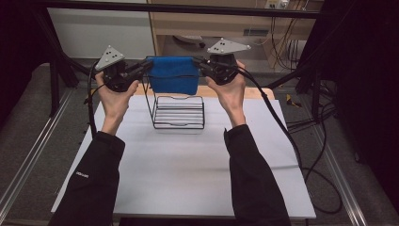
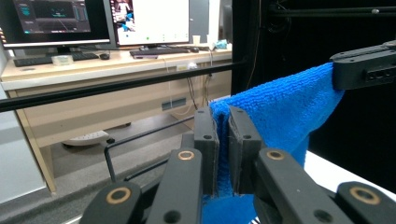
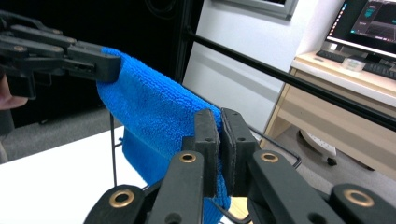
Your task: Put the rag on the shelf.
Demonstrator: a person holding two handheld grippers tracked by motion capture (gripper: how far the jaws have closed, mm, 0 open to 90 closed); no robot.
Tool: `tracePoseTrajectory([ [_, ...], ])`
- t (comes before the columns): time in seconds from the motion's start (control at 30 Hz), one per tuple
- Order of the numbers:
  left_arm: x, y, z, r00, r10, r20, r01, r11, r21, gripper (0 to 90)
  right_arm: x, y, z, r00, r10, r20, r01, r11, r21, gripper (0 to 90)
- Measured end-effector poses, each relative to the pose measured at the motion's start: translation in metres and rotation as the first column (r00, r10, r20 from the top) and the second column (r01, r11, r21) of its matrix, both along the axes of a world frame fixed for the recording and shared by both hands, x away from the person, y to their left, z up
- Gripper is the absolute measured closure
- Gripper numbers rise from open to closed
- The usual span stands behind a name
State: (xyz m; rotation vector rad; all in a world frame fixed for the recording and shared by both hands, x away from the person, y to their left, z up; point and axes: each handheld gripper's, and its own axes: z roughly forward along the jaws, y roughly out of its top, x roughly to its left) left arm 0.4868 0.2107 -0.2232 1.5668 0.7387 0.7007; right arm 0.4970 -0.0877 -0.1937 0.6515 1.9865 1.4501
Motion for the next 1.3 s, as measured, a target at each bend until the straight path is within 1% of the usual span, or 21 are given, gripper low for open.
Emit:
tracePoseTrajectory([
  [0.03,-0.001,0.000,0.000,1.0000,-0.008,-0.006,0.008,1.0000,0.003,83.0,-0.001,0.000,-0.001,1.0000,0.000,-0.002,0.000,1.0000,-0.002,86.3],
  [0.1,-0.003,0.000,0.000,0.9999,-0.010,-0.013,0.011,0.9997,0.021,82.8,-0.003,0.000,-0.002,0.9999,0.004,-0.009,-0.004,0.9999,-0.009,86.3],
  [0.17,-0.004,0.000,-0.002,0.9998,-0.012,-0.019,0.012,0.9997,0.022,82.5,-0.004,-0.001,-0.003,0.9997,0.010,-0.022,-0.010,0.9999,-0.010,86.3],
  [0.3,-0.005,0.001,-0.005,0.9994,-0.010,-0.035,0.011,0.9991,0.042,81.9,-0.007,0.000,-0.006,0.9992,0.012,-0.038,-0.013,0.9996,-0.024,86.3],
  [0.37,-0.006,0.001,-0.008,0.9990,-0.011,-0.043,0.013,0.9985,0.053,81.5,-0.009,0.001,-0.007,0.9992,0.014,-0.038,-0.016,0.9991,-0.038,86.2],
  [0.5,-0.006,0.002,-0.012,0.9980,-0.012,-0.062,0.016,0.9984,0.055,80.9,-0.011,0.002,-0.011,0.9989,0.020,-0.042,-0.022,0.9982,-0.055,86.2],
  [0.63,-0.006,0.003,-0.015,0.9956,-0.012,-0.093,0.019,0.9969,0.076,79.3,-0.013,0.004,-0.013,0.9987,0.023,-0.045,-0.026,0.9965,-0.080,86.2],
  [0.67,-0.006,0.004,-0.016,0.9954,-0.009,-0.095,0.016,0.9968,0.079,78.7,-0.013,0.005,-0.013,0.9987,0.023,-0.046,-0.027,0.9961,-0.084,86.2],
  [0.7,-0.006,0.004,-0.016,0.9944,-0.016,-0.104,0.023,0.9969,0.075,78.1,-0.013,0.005,-0.014,0.9986,0.024,-0.047,-0.028,0.9955,-0.090,86.2],
  [0.83,-0.008,0.008,-0.012,0.9916,-0.015,-0.129,0.025,0.9968,0.076,72.3,-0.014,0.006,-0.015,0.9982,0.025,-0.054,-0.030,0.9947,-0.099,86.2],
  [0.9,-0.010,0.011,-0.008,0.9911,-0.015,-0.132,0.025,0.9973,0.069,68.5,-0.014,0.007,-0.015,0.9981,0.025,-0.057,-0.031,0.9944,-0.101,86.2],
  [0.97,-0.011,0.013,-0.003,0.9916,-0.015,-0.129,0.023,0.9981,0.058,67.4,-0.014,0.008,-0.016,0.9979,0.027,-0.059,-0.033,0.9938,-0.106,86.2],
  [1.03,-0.012,0.015,0.001,0.9905,-0.015,-0.137,0.021,0.9988,0.044,67.4,-0.014,0.009,-0.017,0.9978,0.030,-0.060,-0.036,0.9930,-0.112,86.1],
  [1.17,-0.011,0.017,0.007,0.9887,-0.017,-0.149,0.022,0.9993,0.031,70.3,-0.015,0.010,-0.019,0.9974,0.031,-0.065,-0.039,0.9910,-0.128,86.0],
  [1.3,-0.011,0.015,0.012,0.9865,-0.028,-0.161,0.035,0.9986,0.039,75.3,-0.016,0.010,-0.019,0.9970,0.033,-0.069,-0.042,0.9899,-0.135,85.9],
])
